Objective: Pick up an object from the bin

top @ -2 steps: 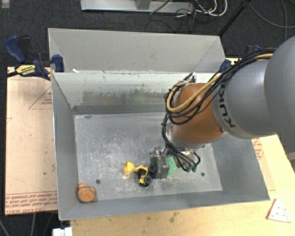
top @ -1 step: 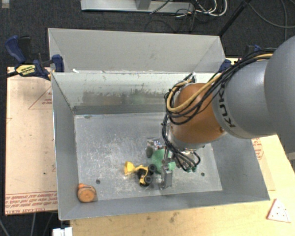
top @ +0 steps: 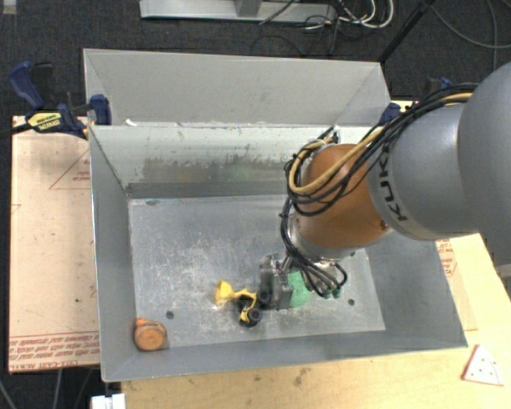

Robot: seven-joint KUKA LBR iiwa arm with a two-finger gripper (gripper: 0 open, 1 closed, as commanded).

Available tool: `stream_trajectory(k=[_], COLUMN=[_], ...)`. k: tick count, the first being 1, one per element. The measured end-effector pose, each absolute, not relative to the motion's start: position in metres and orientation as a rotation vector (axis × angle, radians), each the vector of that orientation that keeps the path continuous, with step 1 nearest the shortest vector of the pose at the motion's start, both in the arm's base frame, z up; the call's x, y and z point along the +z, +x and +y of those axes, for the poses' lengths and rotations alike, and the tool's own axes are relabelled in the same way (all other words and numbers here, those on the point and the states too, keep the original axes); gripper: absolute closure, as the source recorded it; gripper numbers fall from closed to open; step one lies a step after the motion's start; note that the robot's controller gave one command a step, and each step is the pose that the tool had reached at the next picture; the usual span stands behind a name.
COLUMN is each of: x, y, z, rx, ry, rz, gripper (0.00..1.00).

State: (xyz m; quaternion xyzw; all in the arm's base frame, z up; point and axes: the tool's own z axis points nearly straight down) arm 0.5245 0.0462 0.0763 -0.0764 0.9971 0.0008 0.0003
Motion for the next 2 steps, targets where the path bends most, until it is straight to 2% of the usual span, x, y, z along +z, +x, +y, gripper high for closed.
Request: stream_trajectory(k=[1,2], x=[0.076,0.098], y=[0.525,0.529], z=[0.046,0.052], rx=[0.003,0.002], ry=[-0.240,-0.234], rz=[3.132,3.134], gripper=[1.00,1.00])
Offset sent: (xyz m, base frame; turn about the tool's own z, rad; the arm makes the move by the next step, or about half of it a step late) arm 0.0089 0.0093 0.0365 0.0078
